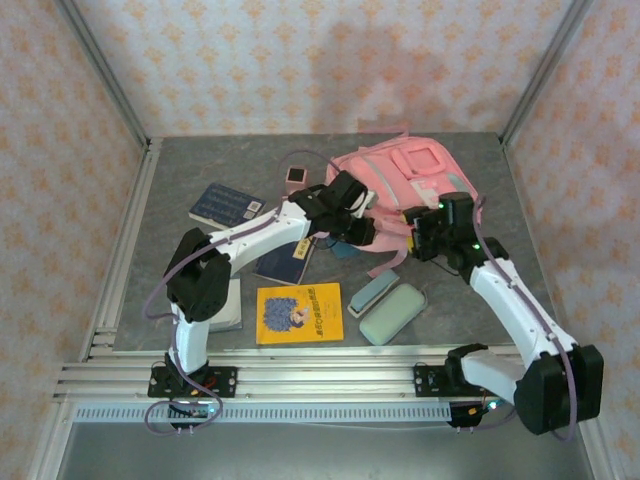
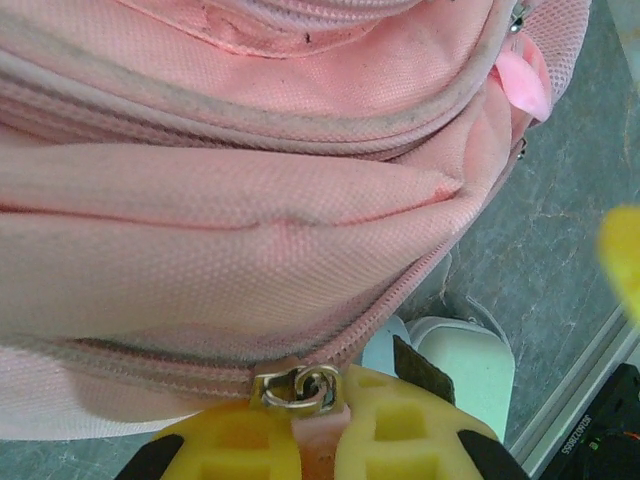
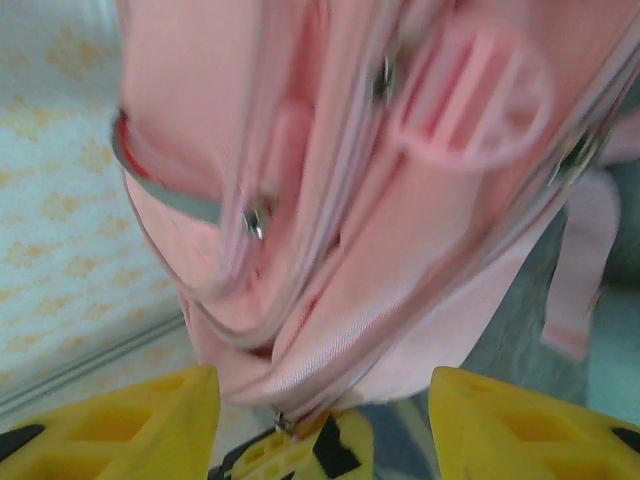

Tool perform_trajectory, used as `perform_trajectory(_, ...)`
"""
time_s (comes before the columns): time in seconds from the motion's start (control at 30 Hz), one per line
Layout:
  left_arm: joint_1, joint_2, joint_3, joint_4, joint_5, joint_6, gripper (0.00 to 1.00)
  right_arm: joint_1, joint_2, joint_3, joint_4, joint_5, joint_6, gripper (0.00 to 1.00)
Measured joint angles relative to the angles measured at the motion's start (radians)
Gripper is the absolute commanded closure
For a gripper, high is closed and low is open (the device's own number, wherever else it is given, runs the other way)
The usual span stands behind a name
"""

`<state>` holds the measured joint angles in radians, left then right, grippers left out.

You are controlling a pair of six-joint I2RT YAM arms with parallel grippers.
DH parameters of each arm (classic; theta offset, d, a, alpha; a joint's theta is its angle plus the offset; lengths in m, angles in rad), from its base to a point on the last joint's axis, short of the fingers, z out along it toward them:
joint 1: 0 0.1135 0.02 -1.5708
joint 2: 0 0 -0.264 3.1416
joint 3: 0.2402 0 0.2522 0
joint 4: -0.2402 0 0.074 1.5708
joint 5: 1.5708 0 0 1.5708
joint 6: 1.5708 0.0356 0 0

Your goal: Pack books, pencil case, and school supplies into a backpack

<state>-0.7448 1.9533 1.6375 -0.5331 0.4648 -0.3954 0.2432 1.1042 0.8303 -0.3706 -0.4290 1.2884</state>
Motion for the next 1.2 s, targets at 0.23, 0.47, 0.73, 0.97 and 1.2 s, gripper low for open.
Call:
perform_trajectory(0.23, -0.021, 0.000, 0.000, 0.001, 0.000, -0.004, 1.00, 0.062, 0.117, 0.000, 0.105, 0.019, 0.132, 0.37)
perform_trajectory(0.47, -0.031, 0.000, 0.000, 0.008, -0.005, -0.007, 1.00, 0.066, 0.206, 0.000, 0.142, 0.064, 0.153, 1.00)
perform_trajectory(0.73, -0.031, 0.000, -0.002, -0.012, -0.032, 0.028, 1.00, 0.069, 0.185, 0.000, 0.096, 0.134, 0.072, 1.00)
perform_trajectory(0.97, 0.013, -0.008, -0.004, -0.032, -0.027, 0.043, 1.00, 0.027, 0.132, -0.028, 0.060, 0.148, -0.013, 1.00)
perform_trajectory(1.2, 0.067, -0.005, -0.005, -0.037, 0.026, 0.050, 1.00, -0.021, 0.100, -0.041, 0.054, 0.108, -0.092, 1.00)
